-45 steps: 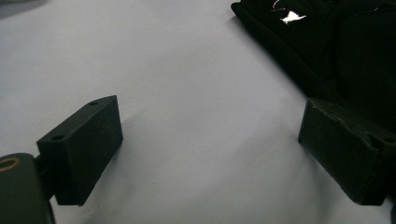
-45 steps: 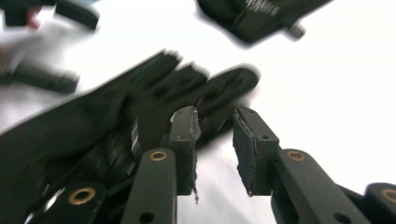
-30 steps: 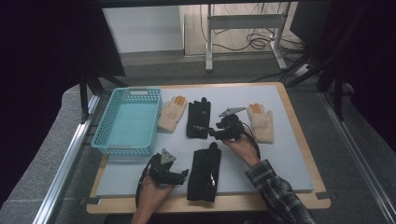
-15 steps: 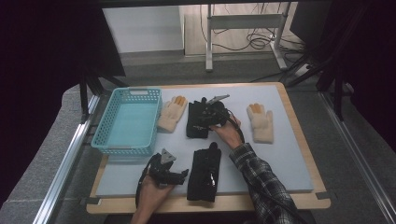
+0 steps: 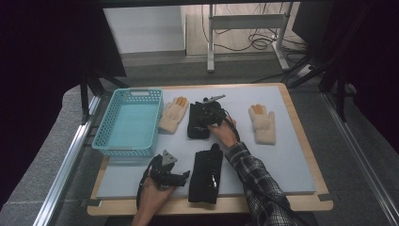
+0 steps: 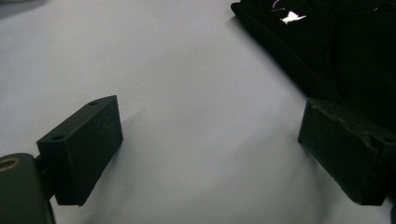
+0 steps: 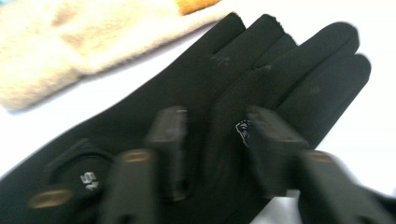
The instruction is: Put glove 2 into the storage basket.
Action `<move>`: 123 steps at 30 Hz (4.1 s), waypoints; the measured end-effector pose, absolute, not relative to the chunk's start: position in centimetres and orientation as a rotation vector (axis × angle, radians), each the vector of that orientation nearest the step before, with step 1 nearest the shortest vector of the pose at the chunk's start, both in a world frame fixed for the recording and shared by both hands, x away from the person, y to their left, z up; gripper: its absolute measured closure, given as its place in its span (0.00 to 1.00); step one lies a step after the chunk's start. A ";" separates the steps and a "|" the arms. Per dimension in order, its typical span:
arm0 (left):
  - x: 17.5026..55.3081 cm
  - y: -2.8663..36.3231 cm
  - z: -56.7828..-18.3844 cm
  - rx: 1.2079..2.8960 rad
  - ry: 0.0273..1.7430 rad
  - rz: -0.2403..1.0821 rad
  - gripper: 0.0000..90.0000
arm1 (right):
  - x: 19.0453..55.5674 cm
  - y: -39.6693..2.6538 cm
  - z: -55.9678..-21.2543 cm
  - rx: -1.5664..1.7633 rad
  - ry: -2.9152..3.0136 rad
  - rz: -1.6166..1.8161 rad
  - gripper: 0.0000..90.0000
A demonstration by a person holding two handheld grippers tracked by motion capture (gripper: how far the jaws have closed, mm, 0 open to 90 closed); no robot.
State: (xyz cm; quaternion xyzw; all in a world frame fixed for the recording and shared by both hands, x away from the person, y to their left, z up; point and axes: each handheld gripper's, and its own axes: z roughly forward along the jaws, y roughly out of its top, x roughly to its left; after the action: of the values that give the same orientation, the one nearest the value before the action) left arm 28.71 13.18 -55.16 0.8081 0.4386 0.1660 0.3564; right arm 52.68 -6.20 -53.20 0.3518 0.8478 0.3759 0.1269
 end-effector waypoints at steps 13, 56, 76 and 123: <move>28.7 13.2 -55.2 2.087 1.132 0.428 0.08 | 52.4 -6.5 -51.6 1.050 2.536 1.038 0.97; 28.5 13.4 -55.0 2.096 1.108 0.443 0.07 | 33.9 -13.0 -44.1 1.095 2.485 1.348 0.96; 28.6 14.5 -54.9 2.106 1.134 0.506 0.06 | 29.2 -12.2 -49.4 1.218 2.505 1.273 0.94; 28.7 20.8 -54.9 2.146 1.137 0.386 0.10 | 29.7 -11.7 -53.7 0.807 2.685 1.239 0.95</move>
State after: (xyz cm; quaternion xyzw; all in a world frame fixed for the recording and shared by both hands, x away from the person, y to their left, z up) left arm 28.68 20.79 -54.90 0.8223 0.4359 0.1479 0.3346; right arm 29.74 -11.74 -53.72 0.2630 0.8753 0.4041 0.0382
